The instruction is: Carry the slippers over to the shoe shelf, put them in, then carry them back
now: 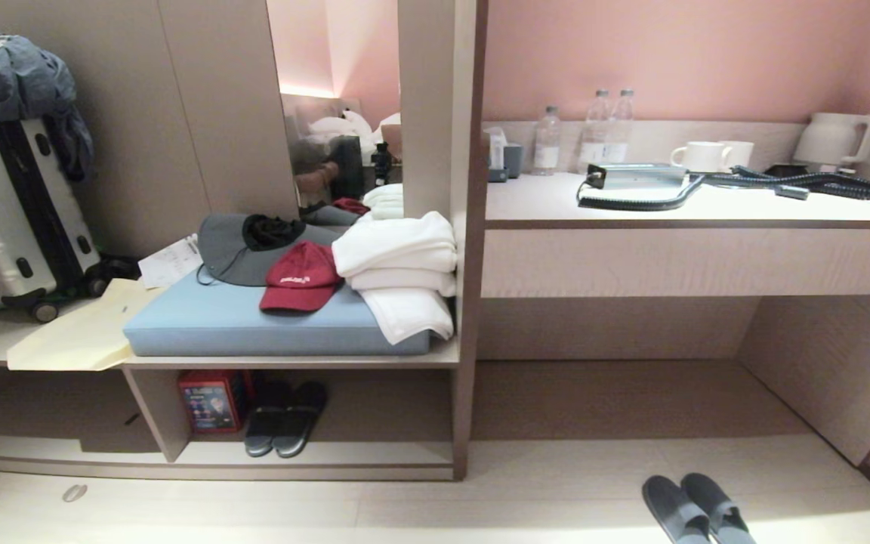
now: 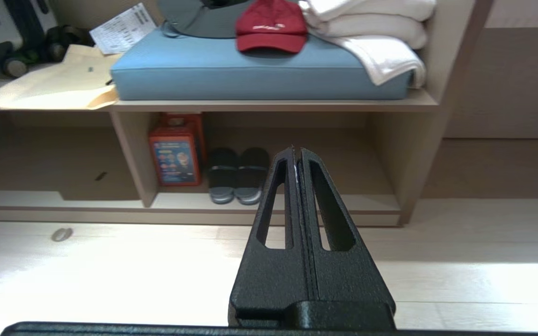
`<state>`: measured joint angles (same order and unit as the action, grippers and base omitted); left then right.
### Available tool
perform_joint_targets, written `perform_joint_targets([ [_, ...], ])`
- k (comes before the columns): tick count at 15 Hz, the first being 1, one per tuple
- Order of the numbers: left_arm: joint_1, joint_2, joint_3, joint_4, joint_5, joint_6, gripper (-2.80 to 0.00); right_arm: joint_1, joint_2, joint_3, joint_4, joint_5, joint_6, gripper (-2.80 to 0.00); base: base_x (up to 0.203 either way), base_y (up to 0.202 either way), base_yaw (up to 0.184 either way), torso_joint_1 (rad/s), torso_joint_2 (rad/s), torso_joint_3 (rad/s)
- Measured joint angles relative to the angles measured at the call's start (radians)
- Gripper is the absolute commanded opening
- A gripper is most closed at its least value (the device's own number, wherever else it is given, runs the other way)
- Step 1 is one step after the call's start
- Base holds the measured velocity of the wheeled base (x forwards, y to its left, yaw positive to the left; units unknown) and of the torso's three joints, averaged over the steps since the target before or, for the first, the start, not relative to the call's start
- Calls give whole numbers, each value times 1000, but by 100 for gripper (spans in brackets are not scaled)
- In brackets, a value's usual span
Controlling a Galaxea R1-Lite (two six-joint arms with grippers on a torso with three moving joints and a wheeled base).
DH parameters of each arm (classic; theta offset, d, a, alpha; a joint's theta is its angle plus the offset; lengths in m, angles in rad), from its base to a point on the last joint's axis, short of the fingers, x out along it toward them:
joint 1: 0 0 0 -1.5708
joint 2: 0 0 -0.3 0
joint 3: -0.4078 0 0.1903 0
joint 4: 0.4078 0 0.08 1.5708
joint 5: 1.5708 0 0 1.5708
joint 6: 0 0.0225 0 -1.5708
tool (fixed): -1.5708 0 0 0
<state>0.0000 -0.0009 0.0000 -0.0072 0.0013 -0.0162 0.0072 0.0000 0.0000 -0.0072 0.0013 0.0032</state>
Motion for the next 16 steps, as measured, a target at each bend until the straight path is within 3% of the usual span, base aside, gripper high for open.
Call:
perform_joint_targets([
  [11, 0, 0, 0, 0, 0, 4, -280, 0, 0, 0, 0, 0, 0, -280, 0, 190, -2, 2, 2, 3],
  [16, 0, 0, 0, 0, 0, 0, -280, 0, 0, 0, 1, 0, 0, -280, -28, 23, -3, 5, 1, 2],
])
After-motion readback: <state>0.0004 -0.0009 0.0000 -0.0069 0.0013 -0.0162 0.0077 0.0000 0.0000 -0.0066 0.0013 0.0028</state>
